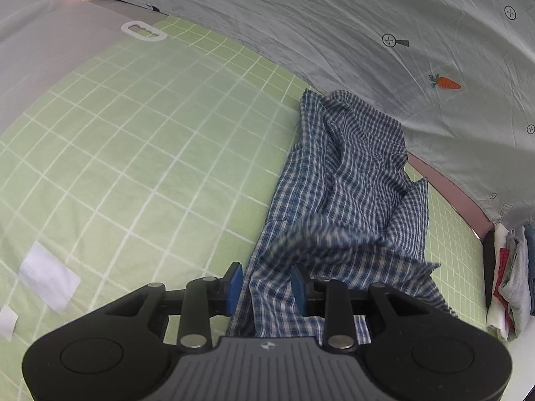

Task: Fold clothes
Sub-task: 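Fold the hem up toward the collar with both grippers and release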

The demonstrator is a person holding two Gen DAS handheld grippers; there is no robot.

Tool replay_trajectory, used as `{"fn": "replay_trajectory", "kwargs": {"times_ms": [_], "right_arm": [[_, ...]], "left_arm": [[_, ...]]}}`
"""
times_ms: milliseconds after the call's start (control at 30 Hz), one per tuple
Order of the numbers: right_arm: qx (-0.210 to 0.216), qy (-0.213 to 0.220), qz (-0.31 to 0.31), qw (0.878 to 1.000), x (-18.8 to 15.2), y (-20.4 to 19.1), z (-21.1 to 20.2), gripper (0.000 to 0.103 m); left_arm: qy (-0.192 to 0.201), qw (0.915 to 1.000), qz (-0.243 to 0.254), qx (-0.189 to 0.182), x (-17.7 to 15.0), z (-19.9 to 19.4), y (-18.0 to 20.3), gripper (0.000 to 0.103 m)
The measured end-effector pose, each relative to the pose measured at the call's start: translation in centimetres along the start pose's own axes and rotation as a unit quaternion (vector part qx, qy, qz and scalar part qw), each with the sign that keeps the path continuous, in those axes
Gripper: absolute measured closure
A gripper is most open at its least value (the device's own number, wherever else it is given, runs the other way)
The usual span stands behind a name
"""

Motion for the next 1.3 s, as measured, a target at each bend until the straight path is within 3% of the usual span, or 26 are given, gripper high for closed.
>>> {"fn": "replay_trajectory", "kwargs": {"times_ms": [233, 433, 633, 833, 1000, 1033, 1067, 1133, 1300], "right_arm": [[0.011, -0.044, -0.050, 0.998, -2.3, -1.5, 1.3, 0.069], [0.026, -0.036, -0.097, 0.994, -1.1, -3.9, 2.3, 0.062], [0.055, -0.024, -0.056, 0.997, 2.6, -5.0, 4.5, 0.051], [0.056, -0.019, -0.041, 0.997, 6.3, -6.1, 8.1, 0.052], [0.063, -0.033, -0.026, 0.997, 7.1, -5.8, 9.9, 0.052], [0.068, -0.038, -0.023, 0.997, 6.9, -5.5, 9.9, 0.057], [0.073, -0.043, -0.020, 0.996, 6.6, -5.3, 9.9, 0.076], [0.077, -0.040, -0.017, 0.996, 6.3, -4.8, 9.6, 0.099], [0.055, -0.002, 0.008, 0.998, 7.1, -2.9, 8.7, 0.100]], "left_arm": [[-0.038, 0.9989, 0.027, 0.001, -1.2, 1.4, 0.5, 0.068], [-0.052, 0.9972, 0.052, 0.007, -1.0, 2.9, 1.5, 0.061], [-0.060, 0.9966, 0.053, 0.017, 0.2, 5.0, 1.7, 0.061], [-0.051, 0.9977, 0.038, 0.021, 2.5, 6.9, 1.9, 0.061], [-0.050, 0.9980, 0.038, -0.001, 3.7, 8.3, 2.8, 0.067], [-0.049, 0.9979, 0.043, -0.002, 3.8, 8.5, 3.0, 0.084], [-0.046, 0.9976, 0.052, -0.002, 3.9, 8.5, 3.3, 0.095], [-0.020, 0.9979, 0.061, -0.002, 4.2, 8.0, 3.6, 0.102], [0.046, 0.9972, 0.059, -0.004, 5.8, 6.5, 3.9, 0.102]]}}
Point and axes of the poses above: each gripper's, at about its wrist camera, not at the fingertips, and z roughly the way its jaws point, y to its right, x to its top, the point moved 5 cm from there along z, roughly the way its jaws point
